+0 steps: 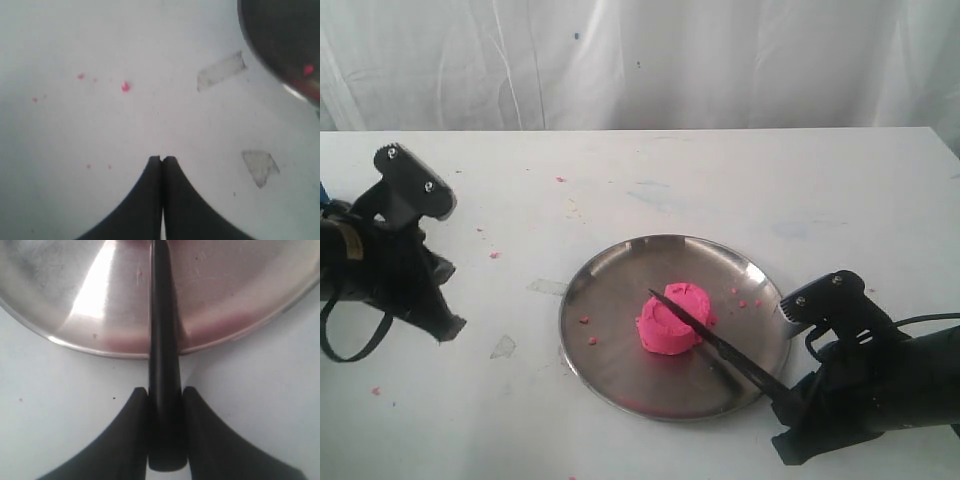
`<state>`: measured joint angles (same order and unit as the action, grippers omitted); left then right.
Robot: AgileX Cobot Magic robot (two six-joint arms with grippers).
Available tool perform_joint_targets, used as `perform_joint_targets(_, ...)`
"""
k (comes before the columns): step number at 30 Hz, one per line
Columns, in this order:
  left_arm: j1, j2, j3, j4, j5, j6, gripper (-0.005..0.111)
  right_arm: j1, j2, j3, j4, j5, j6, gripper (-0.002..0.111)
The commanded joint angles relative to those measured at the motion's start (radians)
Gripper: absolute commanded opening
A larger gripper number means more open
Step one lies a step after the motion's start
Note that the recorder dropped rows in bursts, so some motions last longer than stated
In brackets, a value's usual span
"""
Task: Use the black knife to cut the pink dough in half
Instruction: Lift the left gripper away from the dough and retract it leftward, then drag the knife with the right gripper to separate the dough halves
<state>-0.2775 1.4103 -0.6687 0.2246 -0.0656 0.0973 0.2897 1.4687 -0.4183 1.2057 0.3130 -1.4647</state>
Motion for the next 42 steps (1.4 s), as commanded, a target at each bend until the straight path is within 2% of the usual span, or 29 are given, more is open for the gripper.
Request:
perform_joint_targets(1,-0.004,-0.017,0.029,-0.018,0.127,0.004,0.000,0.001,0.002,-0.004,0.008,-0.005,0.002,0.000)
perform_joint_targets(5,-0.004,-0.025,0.029,-0.070,0.286,-0.069,0.000,0.001,0.002,-0.004,0.008,-0.005,0.002,0.000)
perform_joint_targets(8,-0.004,-0.037,0.029,-0.078,0.303,-0.078,0.000,0.001,-0.002,-0.004,0.008,0.014,0.002,0.000)
perform_joint_targets(13,-0.004,-0.089,0.029,-0.089,0.243,-0.078,0.000,0.001,-0.002,-0.018,0.008,0.113,0.002,0.000)
perform_joint_targets(20,-0.004,-0.161,0.029,-0.089,0.114,-0.076,0.000,0.001,-0.002,-0.029,0.008,0.142,0.002,0.000)
perform_joint_targets(27,-0.004,-0.163,0.029,-0.085,0.086,-0.066,0.000,0.001,-0.002,-0.029,0.008,0.214,-0.096,0.000)
perform_joint_targets(36,-0.004,-0.163,0.029,-0.085,0.084,-0.074,0.000,0.001,-0.002,-0.029,0.008,0.054,-0.043,0.000)
perform_joint_targets(42,-0.004,-0.163,0.029,-0.085,0.089,-0.076,0.000,0.001,-0.002,-0.029,0.008,-0.068,0.077,0.000)
